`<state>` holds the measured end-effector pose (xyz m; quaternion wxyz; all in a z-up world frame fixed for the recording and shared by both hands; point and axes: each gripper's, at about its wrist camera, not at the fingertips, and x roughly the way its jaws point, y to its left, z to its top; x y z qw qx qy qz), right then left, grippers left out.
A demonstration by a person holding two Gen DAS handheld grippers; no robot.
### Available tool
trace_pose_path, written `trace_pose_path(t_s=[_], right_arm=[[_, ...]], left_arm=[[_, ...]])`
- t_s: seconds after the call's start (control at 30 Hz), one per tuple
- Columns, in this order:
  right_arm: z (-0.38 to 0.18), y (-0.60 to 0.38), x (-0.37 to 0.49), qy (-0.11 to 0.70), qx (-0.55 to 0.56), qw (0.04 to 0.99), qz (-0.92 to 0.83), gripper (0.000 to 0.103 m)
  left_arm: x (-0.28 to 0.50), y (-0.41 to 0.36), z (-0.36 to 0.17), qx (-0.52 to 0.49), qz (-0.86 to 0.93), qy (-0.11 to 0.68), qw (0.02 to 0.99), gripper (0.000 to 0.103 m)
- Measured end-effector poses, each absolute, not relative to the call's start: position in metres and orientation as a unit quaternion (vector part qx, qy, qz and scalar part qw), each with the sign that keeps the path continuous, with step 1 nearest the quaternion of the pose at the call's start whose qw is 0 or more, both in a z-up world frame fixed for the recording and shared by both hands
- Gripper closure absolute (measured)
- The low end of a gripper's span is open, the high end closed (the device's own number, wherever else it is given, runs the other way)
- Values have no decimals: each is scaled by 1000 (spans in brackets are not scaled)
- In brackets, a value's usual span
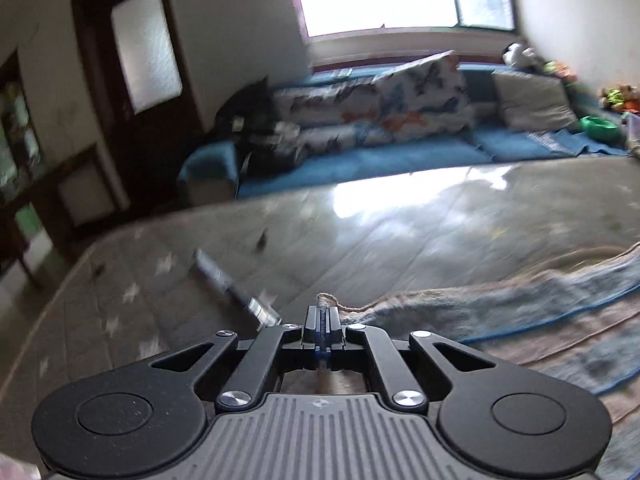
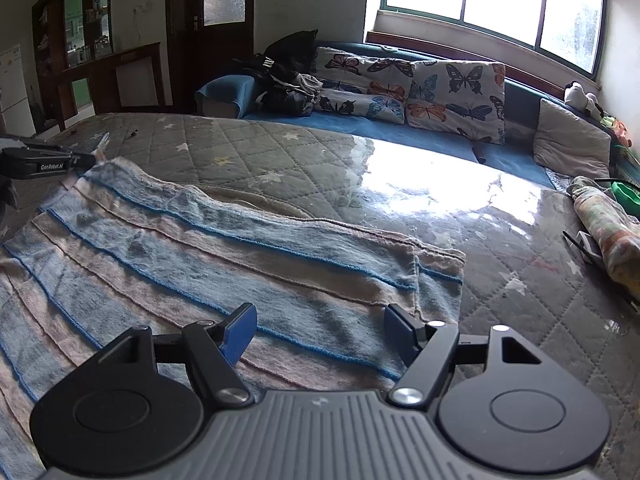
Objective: Fold towel
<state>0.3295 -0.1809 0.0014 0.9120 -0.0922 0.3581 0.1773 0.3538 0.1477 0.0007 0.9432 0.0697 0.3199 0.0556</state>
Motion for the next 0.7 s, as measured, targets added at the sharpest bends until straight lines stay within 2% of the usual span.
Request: trace_pose_path(t_s=[0.17,0.4,0.7], right_arm=[[-4,-183,331,364,-94,910,171,31],[1,-186,336,357,-86,915,165,31],[-3,-204,358,371,-64,916,139,31]], left_arm=[[355,163,0,57,76,332,938,89],[328,170,20,-18,15,327,945,90],[307,160,5,-8,-32,353,935,89]])
